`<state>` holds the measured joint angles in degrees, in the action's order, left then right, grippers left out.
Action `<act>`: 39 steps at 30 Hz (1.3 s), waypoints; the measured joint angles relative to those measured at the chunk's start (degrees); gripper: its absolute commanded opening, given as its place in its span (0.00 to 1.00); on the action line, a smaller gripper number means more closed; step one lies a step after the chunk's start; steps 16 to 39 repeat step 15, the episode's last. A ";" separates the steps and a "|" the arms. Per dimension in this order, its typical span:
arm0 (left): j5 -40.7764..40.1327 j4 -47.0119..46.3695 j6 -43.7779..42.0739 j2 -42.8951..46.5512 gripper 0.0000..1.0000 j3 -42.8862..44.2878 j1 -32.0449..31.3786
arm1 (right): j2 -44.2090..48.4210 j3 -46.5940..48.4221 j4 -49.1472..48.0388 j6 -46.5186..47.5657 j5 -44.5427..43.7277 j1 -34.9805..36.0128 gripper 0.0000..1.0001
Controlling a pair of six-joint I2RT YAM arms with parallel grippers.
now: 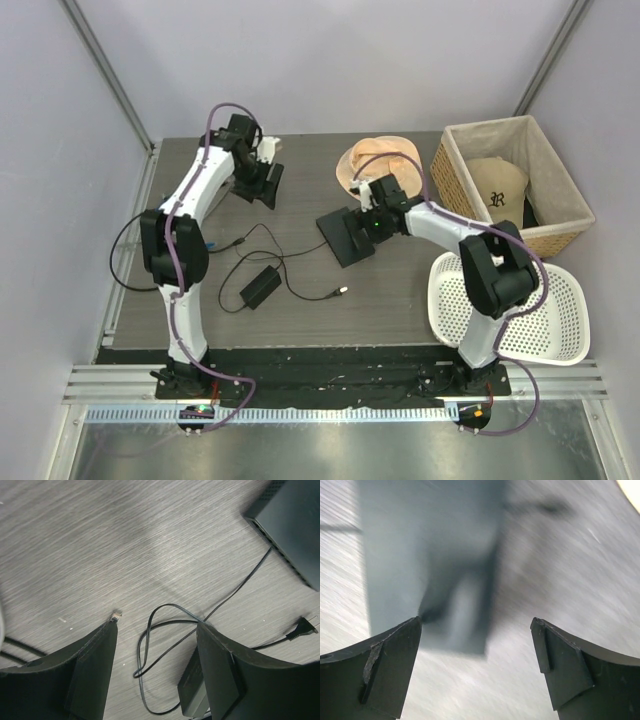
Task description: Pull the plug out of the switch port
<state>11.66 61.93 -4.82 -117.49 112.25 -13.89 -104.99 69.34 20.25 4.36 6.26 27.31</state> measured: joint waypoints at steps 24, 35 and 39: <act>-9.62 -2.08 -3.87 -2.86 1.00 5.38 -0.22 | 11.19 11.87 7.15 -2.97 -16.24 -6.19 1.00; -9.62 -2.08 -3.87 -2.86 1.00 5.38 -0.22 | 11.19 11.87 7.15 -2.97 -16.24 -6.19 1.00; -9.62 -2.08 -3.87 -2.86 1.00 5.38 -0.22 | 11.19 11.87 7.15 -2.97 -16.24 -6.19 1.00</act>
